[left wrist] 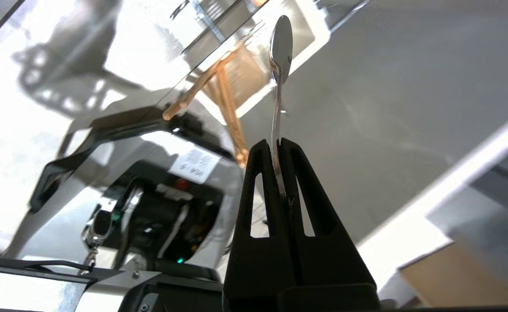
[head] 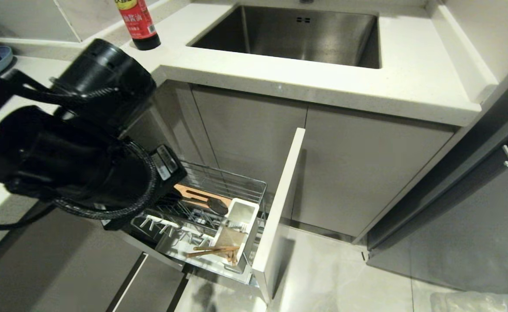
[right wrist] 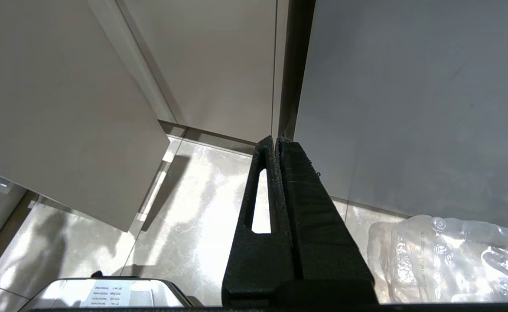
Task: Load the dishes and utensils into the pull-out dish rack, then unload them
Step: Take the spoon out of the cupboard
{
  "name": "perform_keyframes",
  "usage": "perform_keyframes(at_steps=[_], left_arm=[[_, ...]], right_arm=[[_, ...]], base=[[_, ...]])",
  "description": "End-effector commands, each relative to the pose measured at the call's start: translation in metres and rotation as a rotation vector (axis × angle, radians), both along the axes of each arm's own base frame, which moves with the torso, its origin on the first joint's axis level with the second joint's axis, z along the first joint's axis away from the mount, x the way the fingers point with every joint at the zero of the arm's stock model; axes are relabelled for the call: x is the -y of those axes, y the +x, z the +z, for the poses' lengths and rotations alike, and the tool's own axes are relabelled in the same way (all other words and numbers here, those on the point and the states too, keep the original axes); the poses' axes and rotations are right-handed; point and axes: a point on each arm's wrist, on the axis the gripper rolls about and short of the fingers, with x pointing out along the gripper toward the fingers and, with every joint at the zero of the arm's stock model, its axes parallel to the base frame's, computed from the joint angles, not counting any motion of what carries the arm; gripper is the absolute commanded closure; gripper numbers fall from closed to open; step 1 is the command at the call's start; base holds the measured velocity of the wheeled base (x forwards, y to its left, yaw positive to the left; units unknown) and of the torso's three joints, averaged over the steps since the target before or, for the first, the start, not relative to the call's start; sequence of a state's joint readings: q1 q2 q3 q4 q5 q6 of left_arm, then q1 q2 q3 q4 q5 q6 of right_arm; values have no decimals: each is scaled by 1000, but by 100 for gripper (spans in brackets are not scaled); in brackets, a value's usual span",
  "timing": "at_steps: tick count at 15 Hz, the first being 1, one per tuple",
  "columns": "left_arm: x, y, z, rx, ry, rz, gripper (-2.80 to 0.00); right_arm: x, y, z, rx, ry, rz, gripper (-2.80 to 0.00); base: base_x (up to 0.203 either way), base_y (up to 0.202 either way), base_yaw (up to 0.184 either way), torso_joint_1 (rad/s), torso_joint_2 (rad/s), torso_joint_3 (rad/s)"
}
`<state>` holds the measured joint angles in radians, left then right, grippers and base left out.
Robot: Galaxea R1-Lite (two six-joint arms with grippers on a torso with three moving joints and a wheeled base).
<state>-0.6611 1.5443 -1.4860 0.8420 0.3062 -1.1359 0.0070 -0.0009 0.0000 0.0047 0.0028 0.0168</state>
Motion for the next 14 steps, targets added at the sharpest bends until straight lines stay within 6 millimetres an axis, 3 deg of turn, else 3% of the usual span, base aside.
perform_keyframes(at_steps=[1,7,14], left_arm=[[-16,-23,26,84,-59,3,0],[-74,-91,94,425,-72,32,0],[-134,-143,134,680,116,308,0]], right_arm=[[0,0,0,0,0,1,0],[0,0,0,-1,0,1,0],[0,0,0,1,0,1,0]], base=[[0,0,0,0,0,0],[0,0,0,0,0,0],[0,0,0,0,0,0]])
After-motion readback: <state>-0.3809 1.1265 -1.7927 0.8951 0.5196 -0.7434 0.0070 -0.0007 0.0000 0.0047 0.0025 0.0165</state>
